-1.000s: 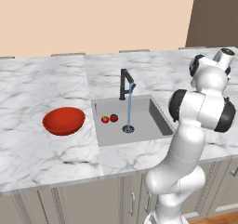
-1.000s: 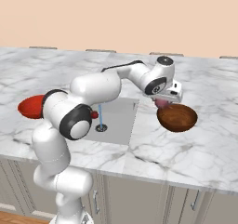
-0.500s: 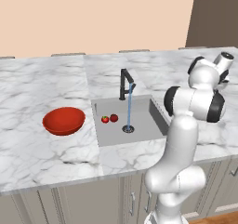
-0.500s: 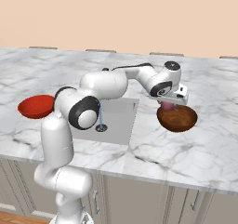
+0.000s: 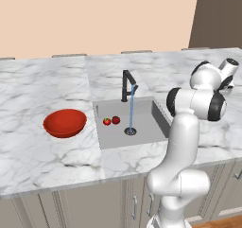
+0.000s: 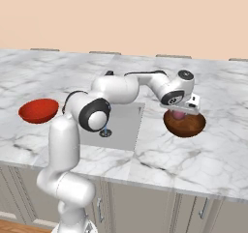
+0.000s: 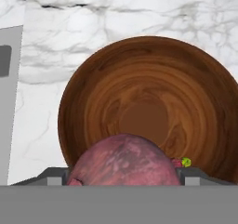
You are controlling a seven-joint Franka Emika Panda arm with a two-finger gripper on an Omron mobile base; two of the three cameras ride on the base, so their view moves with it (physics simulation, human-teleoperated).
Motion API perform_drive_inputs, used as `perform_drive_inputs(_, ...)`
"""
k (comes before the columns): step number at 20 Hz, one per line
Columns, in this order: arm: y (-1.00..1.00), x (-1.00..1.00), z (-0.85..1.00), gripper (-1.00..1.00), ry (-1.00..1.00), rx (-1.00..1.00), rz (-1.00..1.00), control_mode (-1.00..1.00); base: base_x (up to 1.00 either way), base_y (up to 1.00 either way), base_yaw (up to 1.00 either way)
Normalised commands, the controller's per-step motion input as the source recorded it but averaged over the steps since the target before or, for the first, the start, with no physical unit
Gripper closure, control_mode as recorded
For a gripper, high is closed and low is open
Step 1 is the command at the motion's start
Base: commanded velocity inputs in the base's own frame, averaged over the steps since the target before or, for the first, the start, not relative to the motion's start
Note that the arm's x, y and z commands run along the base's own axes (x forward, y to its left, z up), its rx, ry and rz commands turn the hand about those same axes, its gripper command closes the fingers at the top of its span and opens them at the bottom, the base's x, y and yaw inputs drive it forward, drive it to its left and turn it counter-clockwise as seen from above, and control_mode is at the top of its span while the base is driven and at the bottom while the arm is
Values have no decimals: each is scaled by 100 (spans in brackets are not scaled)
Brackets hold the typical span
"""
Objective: Pick the tomatos from the sink and place them in one bowl. Place the onion in the other bowl. Then turn off the sink faucet.
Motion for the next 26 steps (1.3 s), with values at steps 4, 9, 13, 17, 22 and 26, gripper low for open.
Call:
perform_drive_inputs(4, -4, 4, -26, 100, 0, 0, 0, -100, 0, 0, 0)
perform_drive_inputs(9, -3, 5, -22, 100, 0, 0, 0, -100, 0, 0, 0)
perform_drive_inputs(13, -3, 6, -25, 100, 0, 0, 0, -100, 0, 0, 0)
perform_drive_inputs(17, -4, 9, -20, 100, 0, 0, 0, -100, 0, 0, 0)
perform_drive_inputs(22, -2, 10, -15, -100, 0, 0, 0, -100, 0, 0, 0)
perform_drive_inputs(26, -3, 2, 0, -100, -1, 0, 0, -100, 0, 0, 0)
